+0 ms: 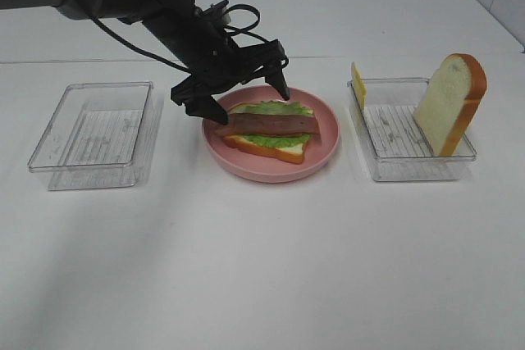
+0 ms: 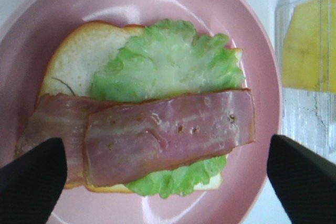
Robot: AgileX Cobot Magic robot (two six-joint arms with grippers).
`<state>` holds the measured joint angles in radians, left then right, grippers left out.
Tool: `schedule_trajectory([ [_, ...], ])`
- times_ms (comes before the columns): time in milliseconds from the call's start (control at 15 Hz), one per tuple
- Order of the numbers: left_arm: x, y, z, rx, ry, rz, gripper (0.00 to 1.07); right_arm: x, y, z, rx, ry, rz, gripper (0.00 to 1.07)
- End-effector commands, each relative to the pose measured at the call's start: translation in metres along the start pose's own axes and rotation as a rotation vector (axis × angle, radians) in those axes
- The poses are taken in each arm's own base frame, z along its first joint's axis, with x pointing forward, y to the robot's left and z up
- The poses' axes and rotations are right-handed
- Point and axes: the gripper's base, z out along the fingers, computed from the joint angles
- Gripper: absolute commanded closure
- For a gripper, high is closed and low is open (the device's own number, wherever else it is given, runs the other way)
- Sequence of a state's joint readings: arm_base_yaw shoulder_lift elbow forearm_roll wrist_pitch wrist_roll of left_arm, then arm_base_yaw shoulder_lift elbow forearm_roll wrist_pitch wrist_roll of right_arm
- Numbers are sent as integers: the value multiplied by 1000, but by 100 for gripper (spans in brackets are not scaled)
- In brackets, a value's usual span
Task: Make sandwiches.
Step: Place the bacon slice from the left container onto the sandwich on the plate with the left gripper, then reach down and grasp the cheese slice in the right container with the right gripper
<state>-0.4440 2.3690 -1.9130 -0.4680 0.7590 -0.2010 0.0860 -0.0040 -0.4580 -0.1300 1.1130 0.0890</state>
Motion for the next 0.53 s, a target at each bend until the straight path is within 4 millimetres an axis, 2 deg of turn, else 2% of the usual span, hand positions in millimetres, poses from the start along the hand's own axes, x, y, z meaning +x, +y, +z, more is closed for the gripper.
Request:
schedule_trajectory([
  [67, -1, -11, -13, -9, 43, 86, 8, 2, 0, -3, 2, -30, 3, 18],
  [267, -16, -27, -50, -95, 77, 223, 8, 2, 0, -3, 2, -30, 3, 18],
  [400, -22, -32, -73, -174, 106, 283, 8, 2, 0, -3, 2, -30, 3, 18],
  [467, -22, -32, -78, -199, 118, 295, 8, 2, 0, -3, 2, -30, 3, 18],
  [533, -24, -34, -94, -240, 109, 317, 8, 2, 0, -3, 0, -29, 4, 18],
])
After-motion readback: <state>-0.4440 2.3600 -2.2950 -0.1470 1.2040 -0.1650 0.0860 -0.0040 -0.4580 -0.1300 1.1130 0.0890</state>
